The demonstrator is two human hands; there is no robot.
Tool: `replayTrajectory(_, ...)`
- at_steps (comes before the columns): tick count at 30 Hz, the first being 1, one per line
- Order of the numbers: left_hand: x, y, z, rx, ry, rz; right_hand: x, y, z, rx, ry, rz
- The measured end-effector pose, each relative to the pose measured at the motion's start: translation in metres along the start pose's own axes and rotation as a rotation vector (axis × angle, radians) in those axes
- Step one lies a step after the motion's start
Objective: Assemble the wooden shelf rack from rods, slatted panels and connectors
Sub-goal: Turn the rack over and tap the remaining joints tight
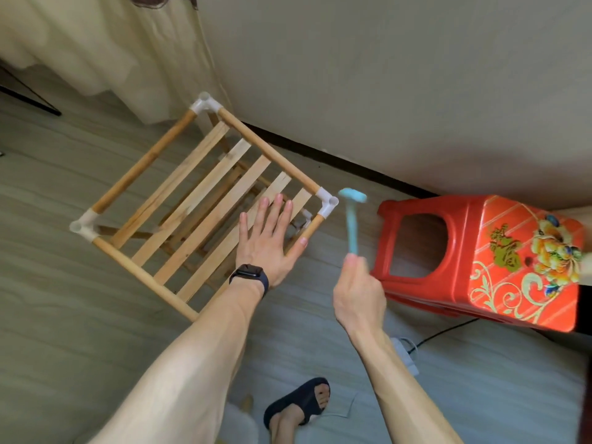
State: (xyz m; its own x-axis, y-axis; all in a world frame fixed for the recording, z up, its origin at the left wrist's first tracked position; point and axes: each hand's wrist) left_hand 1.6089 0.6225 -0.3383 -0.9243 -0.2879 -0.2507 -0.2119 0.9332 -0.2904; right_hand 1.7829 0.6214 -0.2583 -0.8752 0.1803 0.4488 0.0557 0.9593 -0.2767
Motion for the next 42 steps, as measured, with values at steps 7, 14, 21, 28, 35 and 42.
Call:
replayTrajectory(7, -0.002, 0.002, -0.002, -0.01, 0.012, 0.01, -0.004, 0.001, 0.002, 0.036, -0.068, 0.004)
replayTrajectory(14, 0.001, 0.001, 0.001, -0.017, 0.01, 0.01, 0.0, -0.003, 0.001, 0.193, -0.197, 0.094)
replayTrajectory(21, 0.001, 0.001, 0.0, -0.014, 0.019, 0.001, -0.007, 0.001, -0.009, 0.026, -0.111, 0.222)
replayTrajectory(28, 0.003, 0.001, 0.004, -0.034, 0.012, 0.021, 0.02, -0.009, -0.014, -0.308, 0.328, -0.177)
replayTrajectory(35, 0.005, 0.0, 0.003, -0.018, -0.006, 0.021, 0.031, 0.018, 0.001, -0.054, 0.211, 0.139)
replayTrajectory(42, 0.001, -0.001, 0.002, -0.016, 0.011, 0.023, 0.031, 0.015, -0.001, -0.046, 0.207, 0.149)
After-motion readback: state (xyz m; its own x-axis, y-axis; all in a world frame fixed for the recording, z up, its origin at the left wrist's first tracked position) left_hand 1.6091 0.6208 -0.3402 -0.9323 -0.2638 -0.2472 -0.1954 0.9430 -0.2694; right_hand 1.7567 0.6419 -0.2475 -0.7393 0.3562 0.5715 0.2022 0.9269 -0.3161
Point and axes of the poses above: each hand's wrist, its own y-axis towards the middle knuckle, its own z-axis out of the palm, x = y × z, and after that the axes turned 7 degrees about -x, right-handed
